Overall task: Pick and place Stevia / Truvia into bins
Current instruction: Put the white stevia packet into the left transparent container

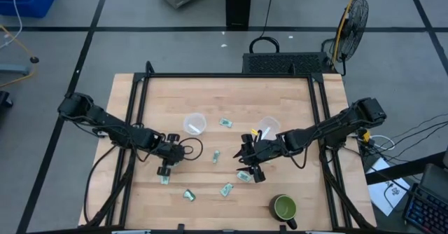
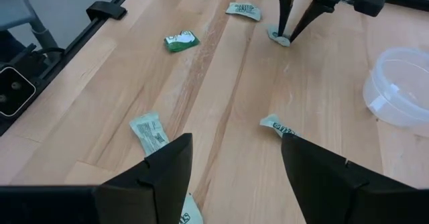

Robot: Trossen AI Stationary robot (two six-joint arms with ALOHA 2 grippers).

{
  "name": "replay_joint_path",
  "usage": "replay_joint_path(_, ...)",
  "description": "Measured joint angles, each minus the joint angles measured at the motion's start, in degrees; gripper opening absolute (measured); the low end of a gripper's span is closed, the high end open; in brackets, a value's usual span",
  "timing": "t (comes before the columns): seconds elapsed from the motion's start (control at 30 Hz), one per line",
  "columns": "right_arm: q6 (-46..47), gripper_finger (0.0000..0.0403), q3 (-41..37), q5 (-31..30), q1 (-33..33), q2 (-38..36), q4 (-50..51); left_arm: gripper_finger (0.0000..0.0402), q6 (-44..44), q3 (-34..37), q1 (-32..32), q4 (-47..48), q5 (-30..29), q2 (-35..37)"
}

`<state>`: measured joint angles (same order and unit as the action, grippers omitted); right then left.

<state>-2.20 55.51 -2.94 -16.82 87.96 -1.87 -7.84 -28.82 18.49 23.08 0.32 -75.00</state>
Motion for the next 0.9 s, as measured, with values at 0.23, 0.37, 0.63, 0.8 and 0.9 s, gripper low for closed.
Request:
replay_joint_path(0.23,0.0,0.0224,0.0,0.0,0.0,0.0,0.0,0.001,-0.02,0.13,-0.03,-2.17,-0.83,-0.11)
replay_joint_path(0.37,0.0,0.0224,0.0,0.0,0.0,0.0,0.0,0.0017,-0.07,-0.52,-0.03,-3.83,-2.87,-0.13)
replay_joint_path(0.63,0.0,0.0224,0.0,-0.26,0.0,0.0,-0.02,0.002,5.44,-6.92,-2.19,-3.8,-16.34,0.07)
replay_joint_path(0.8,0.0,0.0224,0.0,-0.31,0.04,0.0,-0.04,0.0017,11.91,-11.63,-8.62,-2.87,-19.48,0.09)
replay_joint_path(0.9,0.41,0.0224,0.0,-0.31,0.02,0.0,-0.07,0.0006,15.53,-13.43,-14.06,-1.74,-19.47,0.11)
